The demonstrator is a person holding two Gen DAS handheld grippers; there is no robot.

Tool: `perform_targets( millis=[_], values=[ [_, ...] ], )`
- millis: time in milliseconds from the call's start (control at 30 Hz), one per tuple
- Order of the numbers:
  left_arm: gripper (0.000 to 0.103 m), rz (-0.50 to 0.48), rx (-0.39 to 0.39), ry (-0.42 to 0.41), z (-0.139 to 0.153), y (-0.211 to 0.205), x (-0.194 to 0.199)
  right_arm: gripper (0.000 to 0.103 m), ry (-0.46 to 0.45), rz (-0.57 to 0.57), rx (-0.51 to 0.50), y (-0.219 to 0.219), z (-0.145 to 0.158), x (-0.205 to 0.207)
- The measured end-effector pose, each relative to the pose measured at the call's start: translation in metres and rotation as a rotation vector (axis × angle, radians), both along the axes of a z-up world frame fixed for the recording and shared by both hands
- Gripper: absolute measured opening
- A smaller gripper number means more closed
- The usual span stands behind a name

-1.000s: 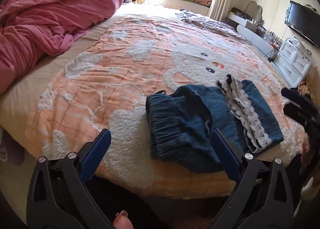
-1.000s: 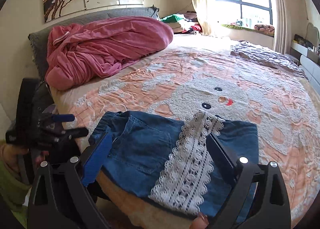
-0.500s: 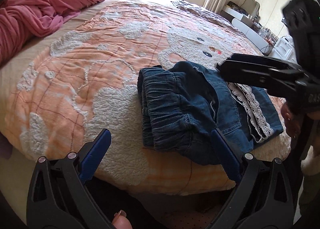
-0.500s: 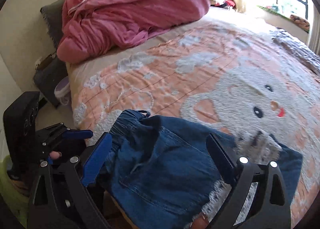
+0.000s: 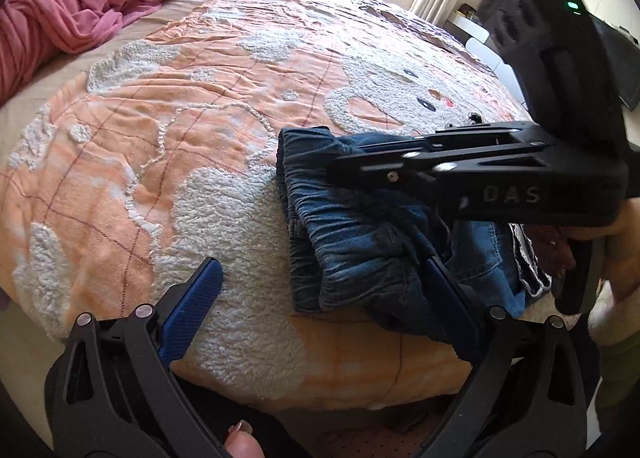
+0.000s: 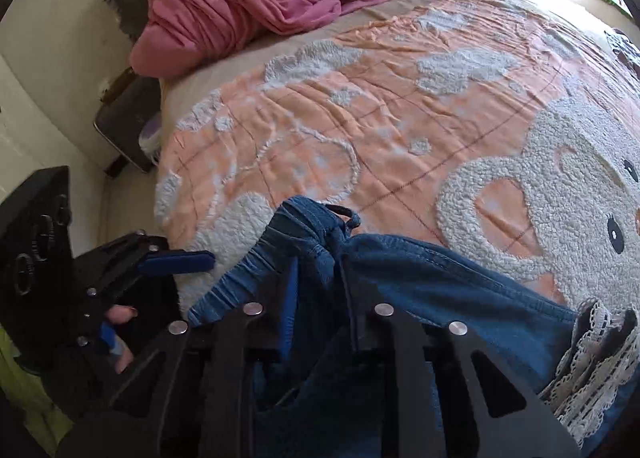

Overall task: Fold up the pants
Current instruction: 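Grasp the elastic denim waistband with both grippers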

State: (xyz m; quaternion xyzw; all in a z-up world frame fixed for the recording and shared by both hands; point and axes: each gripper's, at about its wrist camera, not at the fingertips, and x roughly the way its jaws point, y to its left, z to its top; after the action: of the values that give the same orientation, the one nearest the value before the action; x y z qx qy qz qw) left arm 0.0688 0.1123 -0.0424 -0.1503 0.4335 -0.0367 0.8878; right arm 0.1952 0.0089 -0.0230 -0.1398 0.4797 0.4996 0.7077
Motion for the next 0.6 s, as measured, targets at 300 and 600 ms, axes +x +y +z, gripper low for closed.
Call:
perform_targets(
  millis=[300, 600],
  values=[
    [0.093, 0.002, -0.009, -0.023, 0.000, -0.004, 0.006, 0.011, 0.012, -0.043, 0.099, -0.022, 0.016, 0.001],
    [0.049, -0.035, -0.134, -0.036, 0.010, -0.008, 0.008, 0.011, 0.001, -0.072, 0.167, -0.043, 0.035, -0.001]
  ],
)
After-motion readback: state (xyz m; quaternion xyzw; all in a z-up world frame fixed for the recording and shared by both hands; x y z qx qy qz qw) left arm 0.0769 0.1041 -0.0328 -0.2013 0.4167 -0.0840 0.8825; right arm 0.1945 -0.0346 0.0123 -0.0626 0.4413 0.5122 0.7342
